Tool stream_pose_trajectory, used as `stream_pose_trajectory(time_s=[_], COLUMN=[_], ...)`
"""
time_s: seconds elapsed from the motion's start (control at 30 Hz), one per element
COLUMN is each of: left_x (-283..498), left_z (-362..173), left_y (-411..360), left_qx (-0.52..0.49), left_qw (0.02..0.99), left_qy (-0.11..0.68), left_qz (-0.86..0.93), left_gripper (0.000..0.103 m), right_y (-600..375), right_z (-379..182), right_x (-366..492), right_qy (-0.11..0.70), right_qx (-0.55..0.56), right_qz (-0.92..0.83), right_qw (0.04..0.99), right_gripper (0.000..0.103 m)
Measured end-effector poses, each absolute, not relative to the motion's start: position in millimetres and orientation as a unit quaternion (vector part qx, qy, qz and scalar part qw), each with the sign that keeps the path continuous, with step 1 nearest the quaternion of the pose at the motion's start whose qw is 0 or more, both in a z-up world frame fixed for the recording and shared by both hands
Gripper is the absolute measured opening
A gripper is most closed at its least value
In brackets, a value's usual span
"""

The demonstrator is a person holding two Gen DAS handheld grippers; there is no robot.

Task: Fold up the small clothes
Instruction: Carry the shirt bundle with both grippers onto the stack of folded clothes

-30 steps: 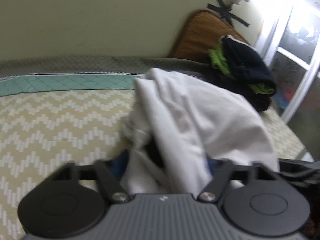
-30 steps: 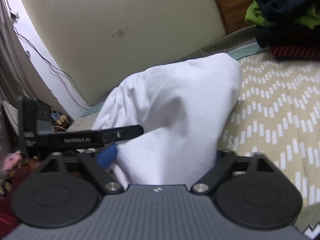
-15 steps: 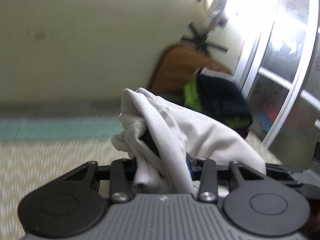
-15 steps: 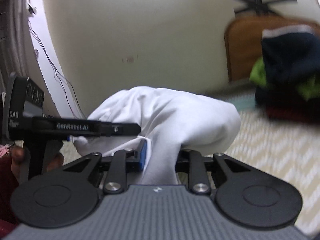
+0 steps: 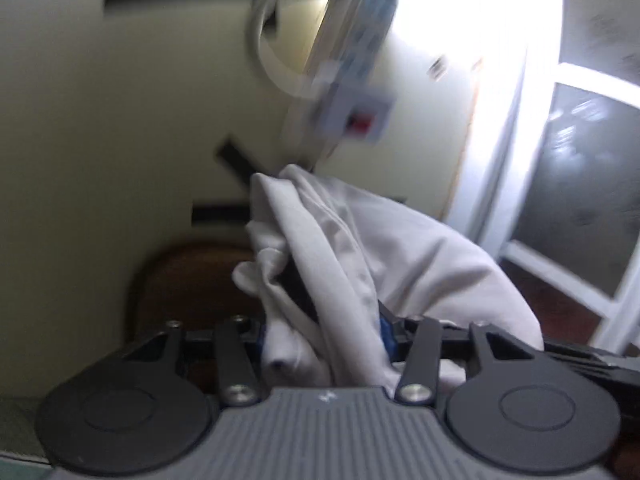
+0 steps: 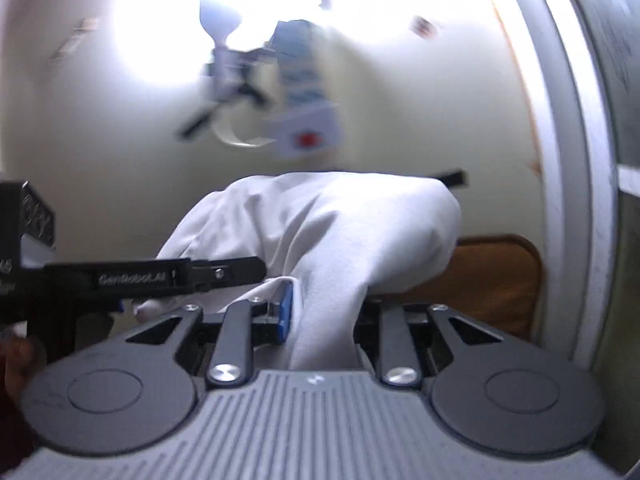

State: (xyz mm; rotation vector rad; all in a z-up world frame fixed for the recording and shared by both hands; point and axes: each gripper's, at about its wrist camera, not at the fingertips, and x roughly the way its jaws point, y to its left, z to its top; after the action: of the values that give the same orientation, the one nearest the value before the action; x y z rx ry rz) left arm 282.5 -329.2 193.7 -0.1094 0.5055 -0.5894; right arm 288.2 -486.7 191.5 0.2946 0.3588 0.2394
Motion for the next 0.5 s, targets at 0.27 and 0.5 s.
stream_pose_trajectory(time_s=[0.27, 0.5], left_x=[304.0, 241.2], left_z=[130.2, 148.4], left_y=[-363.3, -340.5], left_qx=[0.045, 0.061], left_qw=[0.941, 0.958], left_qy=[0.256, 0.207], left_qz=[-0.219, -0.190], left_gripper=[0.079, 0.100], right_y=[-500.1, -470.9], right_z=[126.3, 142.6], right_x=[323.7, 257.6], right_qy=[0.181, 0.110], right_qx=[0.181, 0.126], right_qz=[0.088, 0.028], right_qw=[0.963, 0.985], right_gripper=[0.041, 0.086])
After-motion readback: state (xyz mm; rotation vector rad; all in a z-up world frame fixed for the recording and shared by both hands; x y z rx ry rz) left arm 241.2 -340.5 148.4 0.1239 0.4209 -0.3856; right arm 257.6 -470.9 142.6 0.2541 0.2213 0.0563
